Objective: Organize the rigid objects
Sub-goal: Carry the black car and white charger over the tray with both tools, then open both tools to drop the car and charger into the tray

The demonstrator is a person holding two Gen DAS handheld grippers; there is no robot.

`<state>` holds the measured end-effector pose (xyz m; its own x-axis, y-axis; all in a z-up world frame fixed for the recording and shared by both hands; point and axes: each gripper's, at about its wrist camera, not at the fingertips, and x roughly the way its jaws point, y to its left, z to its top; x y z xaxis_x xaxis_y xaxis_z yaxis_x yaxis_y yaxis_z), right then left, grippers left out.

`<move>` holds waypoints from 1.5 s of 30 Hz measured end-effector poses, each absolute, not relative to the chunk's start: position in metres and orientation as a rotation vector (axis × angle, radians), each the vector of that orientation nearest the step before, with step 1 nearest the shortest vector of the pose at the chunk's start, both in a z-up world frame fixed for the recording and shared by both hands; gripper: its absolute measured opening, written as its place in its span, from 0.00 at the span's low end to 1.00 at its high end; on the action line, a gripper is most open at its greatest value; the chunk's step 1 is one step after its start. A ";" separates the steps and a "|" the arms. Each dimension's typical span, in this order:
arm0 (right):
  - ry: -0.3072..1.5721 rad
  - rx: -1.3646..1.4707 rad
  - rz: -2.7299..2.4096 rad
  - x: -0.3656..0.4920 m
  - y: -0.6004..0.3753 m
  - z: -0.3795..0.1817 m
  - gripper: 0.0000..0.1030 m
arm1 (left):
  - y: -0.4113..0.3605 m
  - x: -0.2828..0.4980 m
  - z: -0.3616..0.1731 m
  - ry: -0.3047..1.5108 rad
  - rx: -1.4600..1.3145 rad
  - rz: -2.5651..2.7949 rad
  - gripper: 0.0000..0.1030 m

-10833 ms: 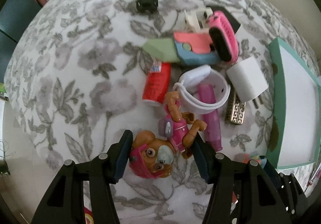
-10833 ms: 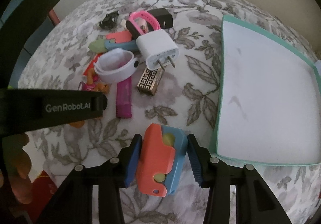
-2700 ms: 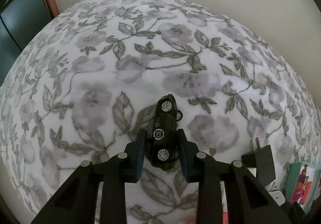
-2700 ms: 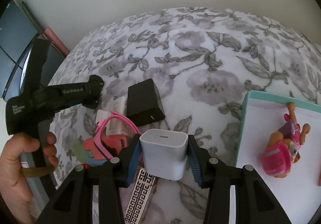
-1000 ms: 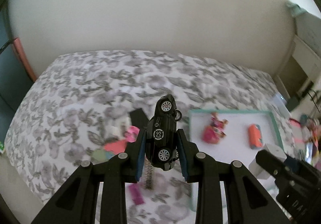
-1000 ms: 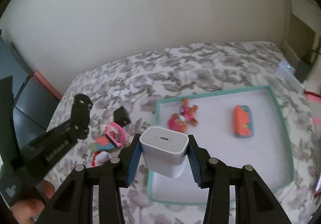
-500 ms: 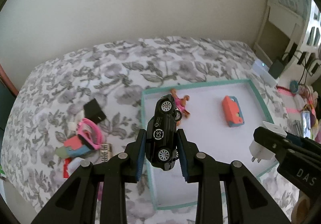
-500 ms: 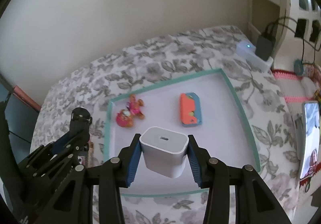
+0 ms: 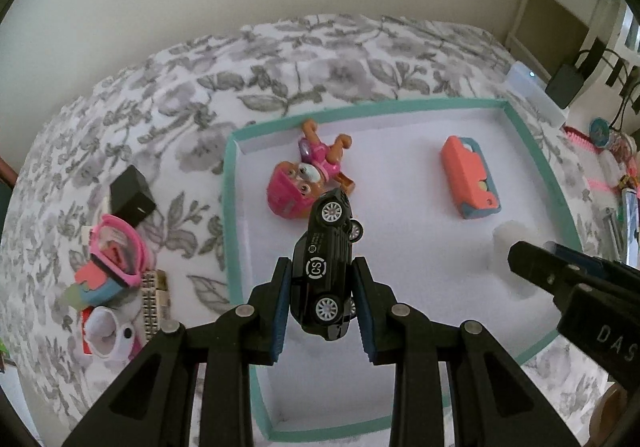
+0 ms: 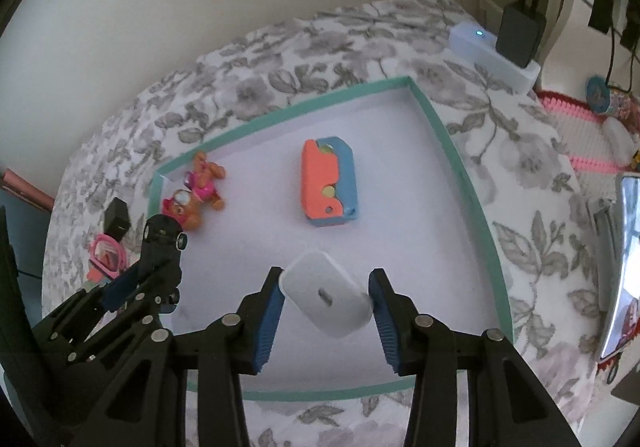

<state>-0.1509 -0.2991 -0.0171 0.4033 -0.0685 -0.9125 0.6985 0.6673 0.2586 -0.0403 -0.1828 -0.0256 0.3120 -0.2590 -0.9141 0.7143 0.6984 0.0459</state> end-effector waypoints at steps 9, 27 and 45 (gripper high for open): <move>1.061 0.724 -0.539 -0.145 -0.308 -0.029 0.37 | -0.191 -0.035 -0.043 1.101 0.516 -0.663 0.30; 1.087 0.697 -0.543 -0.139 -0.305 -0.036 0.37 | -0.191 -0.029 -0.046 1.126 0.477 -0.676 0.50; 1.031 0.552 -0.581 -0.134 -0.289 0.004 0.37 | -0.148 0.000 0.014 1.033 0.311 -0.576 0.71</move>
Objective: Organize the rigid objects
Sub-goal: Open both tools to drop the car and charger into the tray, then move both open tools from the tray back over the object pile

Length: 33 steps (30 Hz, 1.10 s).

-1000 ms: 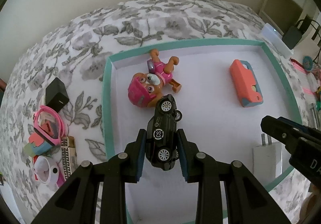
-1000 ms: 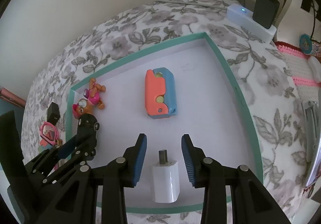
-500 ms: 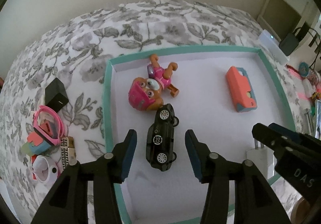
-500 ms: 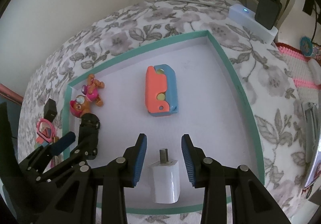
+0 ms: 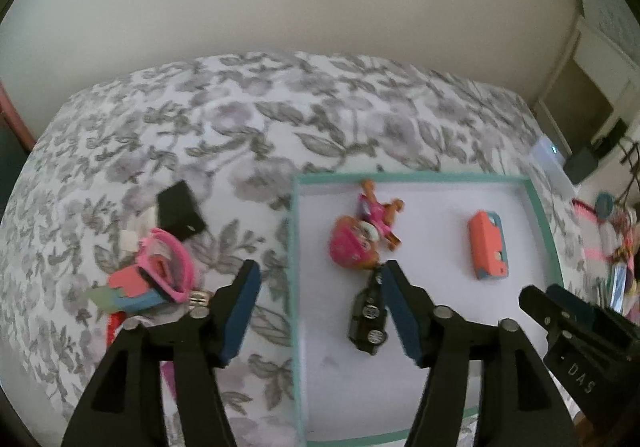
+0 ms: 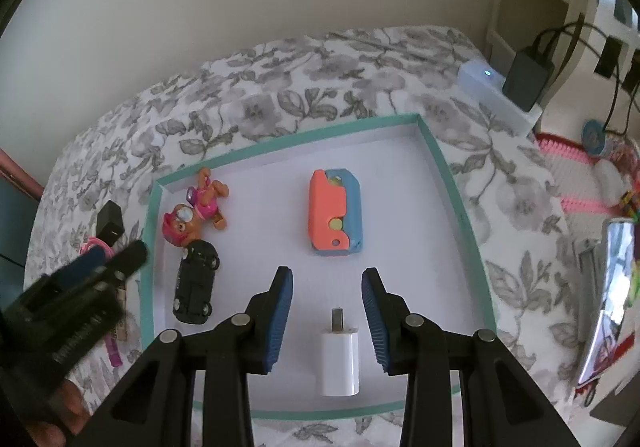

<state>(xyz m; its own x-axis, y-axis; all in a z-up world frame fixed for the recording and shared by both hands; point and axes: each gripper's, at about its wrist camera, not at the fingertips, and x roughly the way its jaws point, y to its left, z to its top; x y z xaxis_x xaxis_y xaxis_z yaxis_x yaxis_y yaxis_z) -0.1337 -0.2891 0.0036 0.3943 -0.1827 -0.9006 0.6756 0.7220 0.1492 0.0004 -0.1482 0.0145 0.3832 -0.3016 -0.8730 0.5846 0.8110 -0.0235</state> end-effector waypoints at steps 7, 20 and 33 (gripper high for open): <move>1.042 0.506 -0.590 -0.129 -0.280 0.002 0.51 | -0.128 0.015 0.022 1.017 0.274 -0.516 0.83; 1.052 0.476 -0.610 -0.122 -0.272 0.000 0.82 | -0.090 0.041 0.026 1.009 0.233 -0.399 0.89; 1.002 0.442 -0.596 -0.106 -0.251 0.011 1.00 | -0.033 0.075 0.033 0.991 0.129 -0.312 0.90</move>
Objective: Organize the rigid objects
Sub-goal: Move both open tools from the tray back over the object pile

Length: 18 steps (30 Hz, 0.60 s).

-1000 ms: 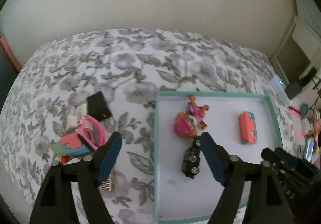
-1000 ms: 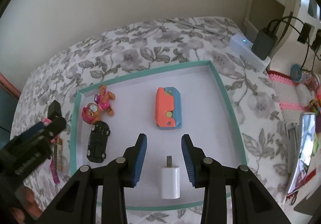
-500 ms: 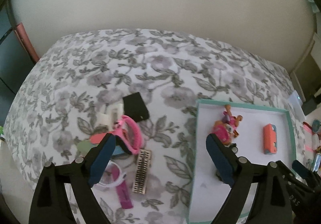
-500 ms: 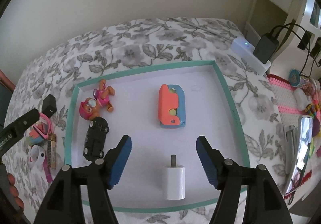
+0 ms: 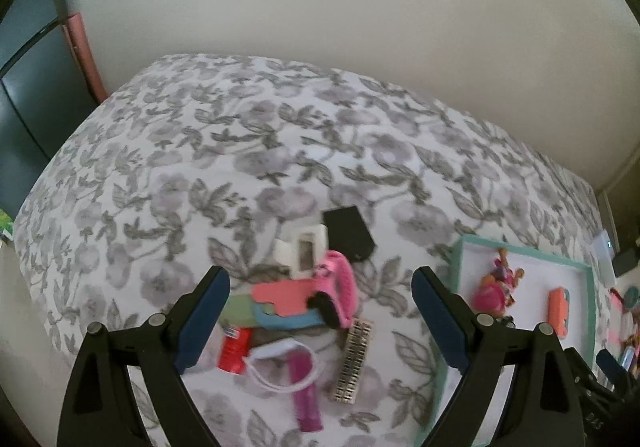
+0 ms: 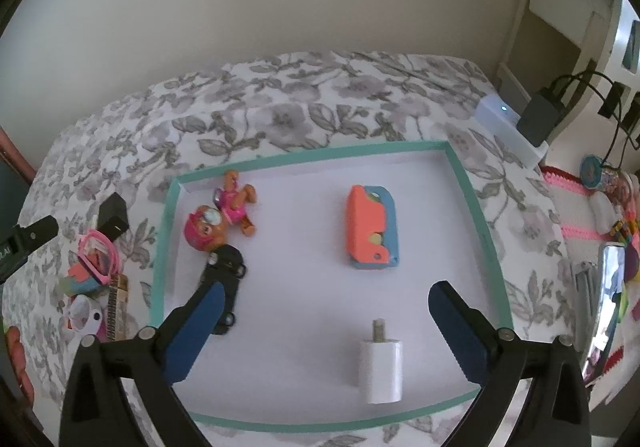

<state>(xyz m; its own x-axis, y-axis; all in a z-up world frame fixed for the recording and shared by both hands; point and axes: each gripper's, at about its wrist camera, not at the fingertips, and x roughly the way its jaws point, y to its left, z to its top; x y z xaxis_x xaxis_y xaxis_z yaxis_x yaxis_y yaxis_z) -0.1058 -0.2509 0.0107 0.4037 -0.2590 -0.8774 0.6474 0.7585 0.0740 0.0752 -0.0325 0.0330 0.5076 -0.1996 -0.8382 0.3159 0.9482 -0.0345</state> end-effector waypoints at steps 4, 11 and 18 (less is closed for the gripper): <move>0.986 0.412 -0.581 -0.095 -0.239 0.016 1.00 | -0.014 0.085 0.037 0.982 0.104 -0.290 0.90; 0.963 0.337 -0.531 -0.070 -0.208 0.027 1.00 | 0.018 0.098 0.050 0.950 0.105 -0.247 0.90; 0.931 0.295 -0.437 -0.044 -0.171 0.037 1.00 | 0.051 0.111 0.053 0.954 0.118 -0.191 0.90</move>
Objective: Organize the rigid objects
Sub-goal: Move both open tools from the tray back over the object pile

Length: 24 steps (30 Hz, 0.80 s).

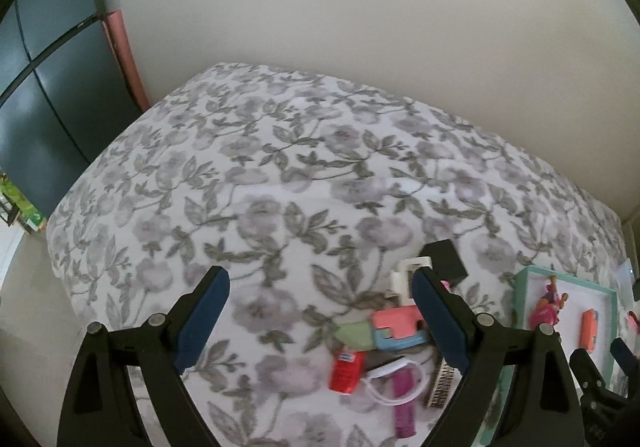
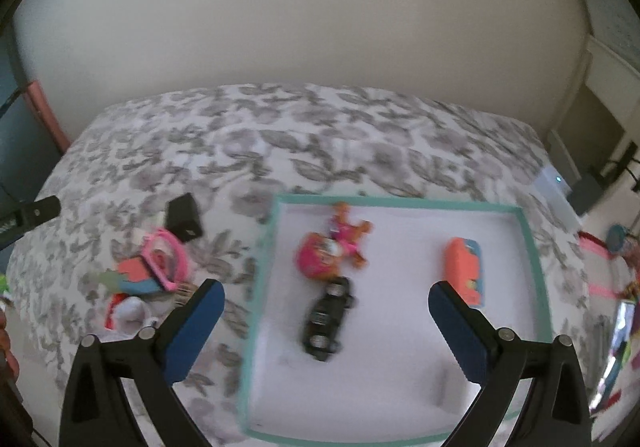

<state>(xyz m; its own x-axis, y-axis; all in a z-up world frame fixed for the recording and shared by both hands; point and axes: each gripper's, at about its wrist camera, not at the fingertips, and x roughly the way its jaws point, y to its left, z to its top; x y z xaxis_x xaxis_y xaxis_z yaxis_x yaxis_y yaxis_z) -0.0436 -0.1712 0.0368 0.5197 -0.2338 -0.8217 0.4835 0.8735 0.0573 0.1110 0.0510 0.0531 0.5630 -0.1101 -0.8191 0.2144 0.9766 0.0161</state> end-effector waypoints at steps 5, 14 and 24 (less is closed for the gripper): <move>0.932 0.291 -0.370 -0.026 -0.147 0.033 1.00 | 0.069 0.119 0.045 0.998 0.078 -0.180 0.90; 1.001 0.315 -0.233 0.007 -0.101 0.001 0.93 | 0.070 0.123 0.011 1.110 0.107 -0.177 0.90; 1.120 0.359 -0.199 0.020 -0.087 -0.045 0.66 | 0.050 0.126 -0.041 1.263 0.177 -0.231 0.90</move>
